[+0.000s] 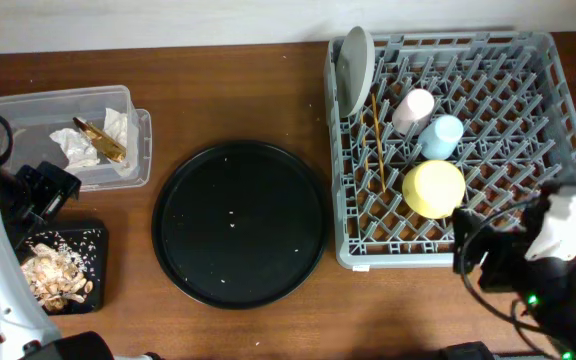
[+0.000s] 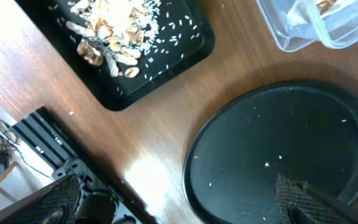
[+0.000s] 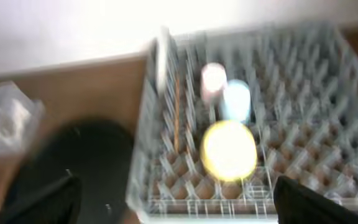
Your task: Sort waste into correct bins and load items into the dishwasher rack
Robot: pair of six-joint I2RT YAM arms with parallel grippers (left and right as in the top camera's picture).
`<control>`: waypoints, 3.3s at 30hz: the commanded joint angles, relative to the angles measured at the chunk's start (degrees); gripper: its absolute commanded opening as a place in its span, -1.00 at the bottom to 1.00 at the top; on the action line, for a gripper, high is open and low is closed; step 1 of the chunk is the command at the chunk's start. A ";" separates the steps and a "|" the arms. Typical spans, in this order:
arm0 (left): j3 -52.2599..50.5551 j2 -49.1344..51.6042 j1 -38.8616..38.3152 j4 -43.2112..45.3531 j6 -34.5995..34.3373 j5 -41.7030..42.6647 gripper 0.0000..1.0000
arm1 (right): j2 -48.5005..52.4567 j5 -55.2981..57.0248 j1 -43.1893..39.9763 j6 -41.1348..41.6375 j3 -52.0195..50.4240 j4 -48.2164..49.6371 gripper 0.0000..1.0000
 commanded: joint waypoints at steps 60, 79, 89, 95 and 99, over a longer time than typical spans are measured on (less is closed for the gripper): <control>-102.47 -91.23 -26.25 91.80 36.15 1.64 0.99 | -40.00 -7.56 -12.41 -13.92 -76.46 63.36 0.97; -102.47 -91.21 -26.25 91.86 36.15 1.70 0.99 | -40.00 -7.56 -12.41 -13.92 -76.46 63.36 0.97; -102.47 -91.21 -26.25 91.86 36.15 1.70 0.99 | -40.00 -7.56 -12.41 -13.92 -76.46 63.36 0.97; -102.47 -91.21 -26.25 91.86 36.13 1.70 0.99 | -40.00 -7.56 -12.41 -13.92 -76.46 63.36 0.97; -102.47 -91.21 -26.25 91.86 36.15 1.70 1.00 | -40.00 -7.56 -12.41 -13.92 -76.46 63.36 0.97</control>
